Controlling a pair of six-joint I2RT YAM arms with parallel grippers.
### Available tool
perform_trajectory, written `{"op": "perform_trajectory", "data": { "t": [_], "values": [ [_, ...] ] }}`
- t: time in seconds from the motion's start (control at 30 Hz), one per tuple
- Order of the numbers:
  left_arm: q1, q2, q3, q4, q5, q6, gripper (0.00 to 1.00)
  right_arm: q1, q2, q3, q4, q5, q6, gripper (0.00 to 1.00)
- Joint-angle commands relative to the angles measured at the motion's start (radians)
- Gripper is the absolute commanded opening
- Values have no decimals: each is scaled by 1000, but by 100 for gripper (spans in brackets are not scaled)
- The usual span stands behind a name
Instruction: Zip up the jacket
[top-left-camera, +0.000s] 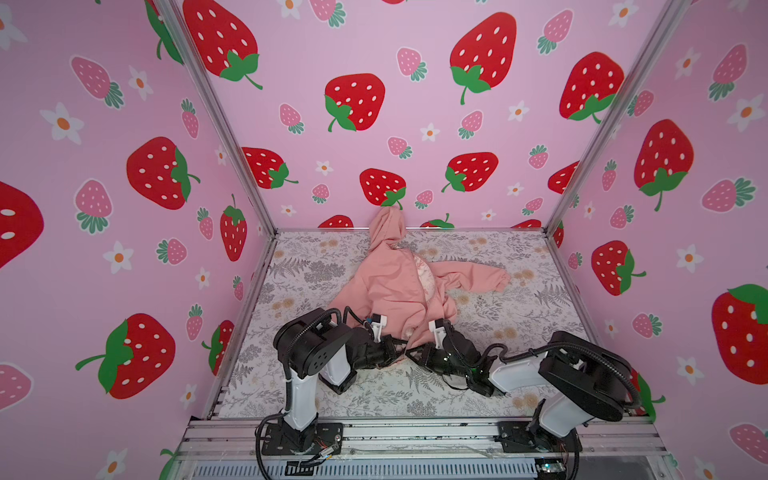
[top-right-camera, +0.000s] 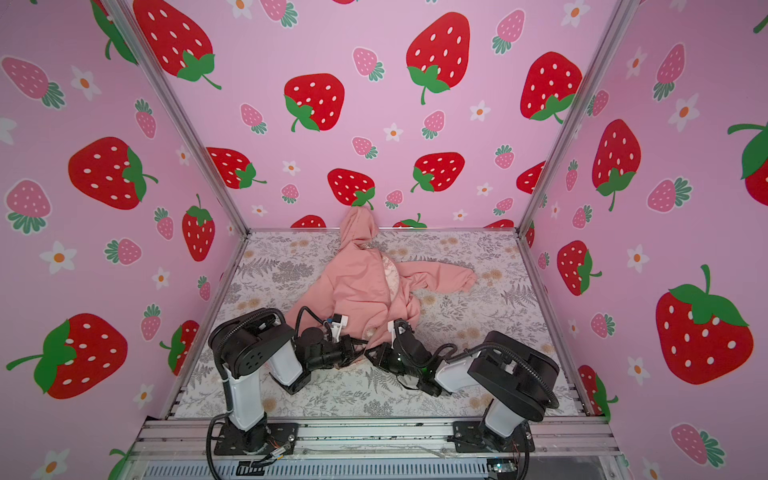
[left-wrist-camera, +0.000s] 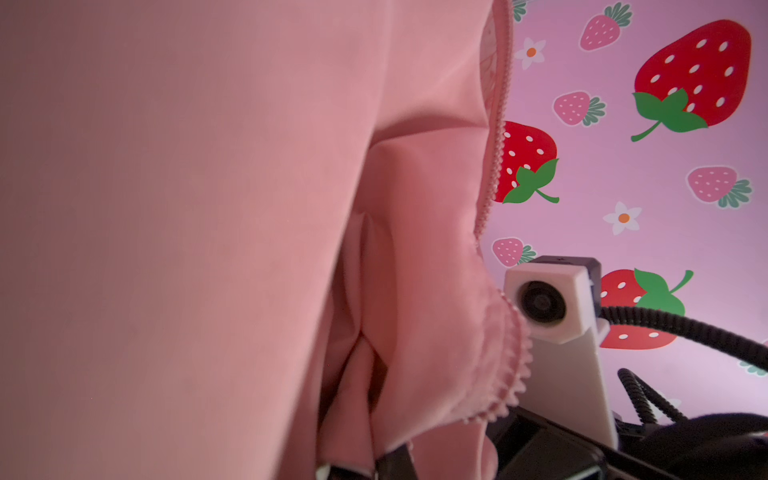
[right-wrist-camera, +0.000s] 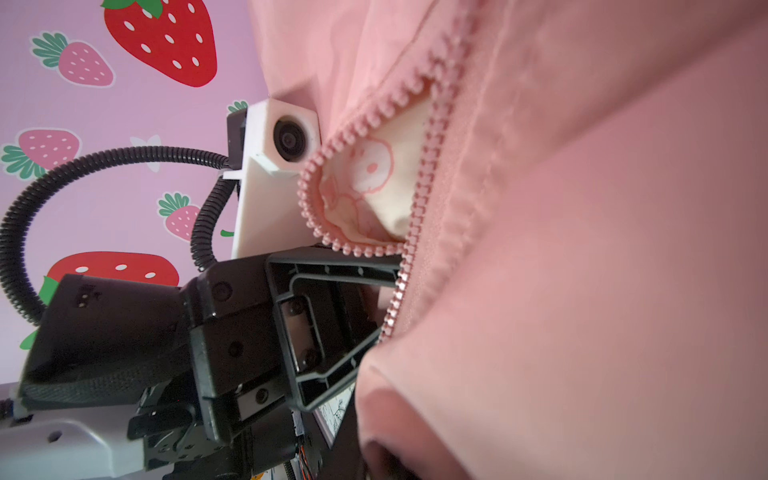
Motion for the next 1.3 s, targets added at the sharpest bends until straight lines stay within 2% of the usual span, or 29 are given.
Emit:
{"op": "perform_trajectory", "data": {
  "t": [0.0,0.37,0.63,0.83,0.93,1.03,1.17,1.27],
  "values": [
    [-9,20,0,-35,-7,7,0,-6,11,7,32,-7,18,13],
    [-9,12,-3,-37,-5,10,0,-9,41,29,49,-29,9,12],
    [-10,7,-1,-41,-4,10,0,-12,42,35,52,-31,1,0],
    [-7,-26,14,-74,6,13,0,-37,-28,25,28,-24,-46,0],
    [-4,-96,50,-175,22,40,0,-69,-114,38,-68,2,-104,0],
    [-4,-202,125,-361,49,97,0,-97,-225,90,-272,83,-199,0],
    [8,-360,291,-723,76,233,0,-131,-384,157,-514,244,-372,0],
    [27,-431,429,-941,81,332,0,-201,-447,223,-680,282,-489,0]
  ]
}}
